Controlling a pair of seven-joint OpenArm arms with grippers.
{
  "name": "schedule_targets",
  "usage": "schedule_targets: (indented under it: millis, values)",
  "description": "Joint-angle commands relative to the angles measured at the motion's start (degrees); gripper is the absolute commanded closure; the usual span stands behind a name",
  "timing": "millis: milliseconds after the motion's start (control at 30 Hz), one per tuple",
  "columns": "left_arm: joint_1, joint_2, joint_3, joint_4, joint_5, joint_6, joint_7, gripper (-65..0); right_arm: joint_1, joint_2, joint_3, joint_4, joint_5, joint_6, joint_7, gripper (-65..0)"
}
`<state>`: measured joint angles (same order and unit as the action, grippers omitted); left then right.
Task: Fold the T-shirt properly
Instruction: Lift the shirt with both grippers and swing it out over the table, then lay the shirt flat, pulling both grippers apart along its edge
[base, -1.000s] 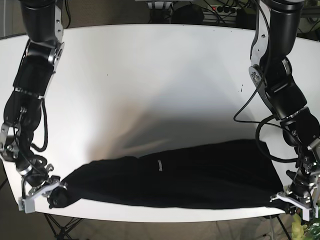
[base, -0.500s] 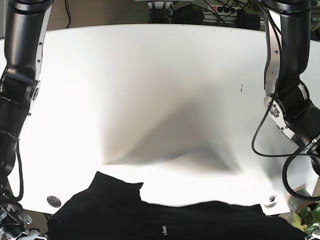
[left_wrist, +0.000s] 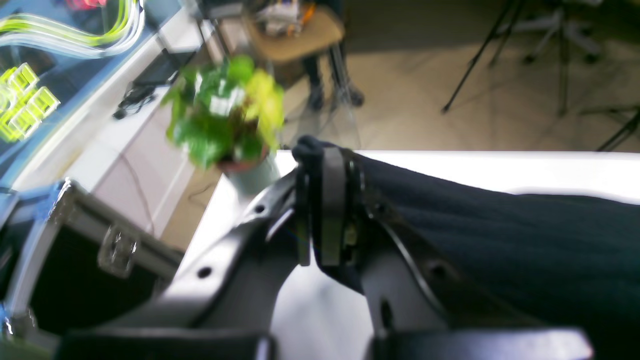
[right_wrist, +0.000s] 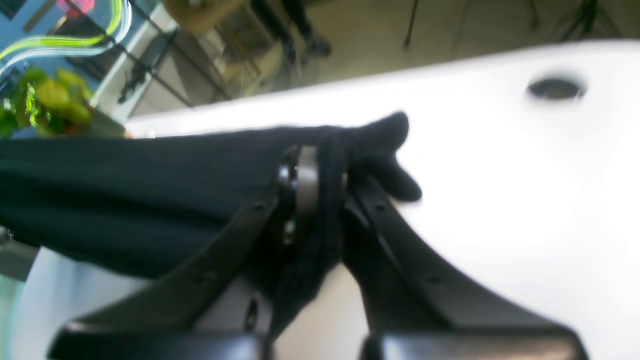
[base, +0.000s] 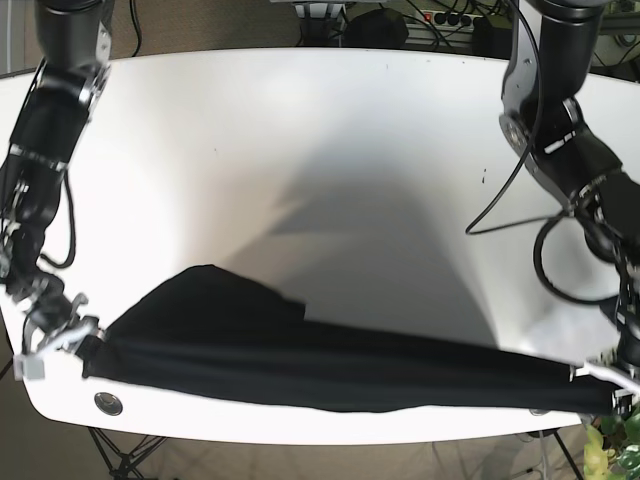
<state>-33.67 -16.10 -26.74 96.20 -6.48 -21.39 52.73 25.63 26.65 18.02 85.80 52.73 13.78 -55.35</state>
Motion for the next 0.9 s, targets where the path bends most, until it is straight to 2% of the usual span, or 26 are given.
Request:
schedule_targets:
  millis: [0,233,467,633,867]
  values:
    - [2.59,-0.12,-1.96,2.3,-3.23,0.51,-1.87,0.0,-6.68,-1.38,2.77,4.88,0.68,0.24,1.95,-1.9]
    - [15.17,0.23,-5.13,4.85,-7.28,0.51,-2.05,0.0,-17.93,-5.51,5.93,8.57,0.5,0.24,1.95,-1.9]
    - [28.53,0.32,-8.47,6.43,-11.59,0.51,-4.86,0.0,-27.52,-7.27,6.2,11.48,0.68,0.24,2.12,-1.9]
    - [36.88,0.76,-12.86,6.7,-12.02,0.42,-5.21,0.0,-34.2,-8.68,8.22,15.43,0.68,-0.29,1.95,-1.9]
    - [45.85,3.39,-19.28,5.12,-11.67,-5.82,-5.3,0.0,-42.37,-11.05,10.07,16.49,0.76,-0.29,1.95,-1.9]
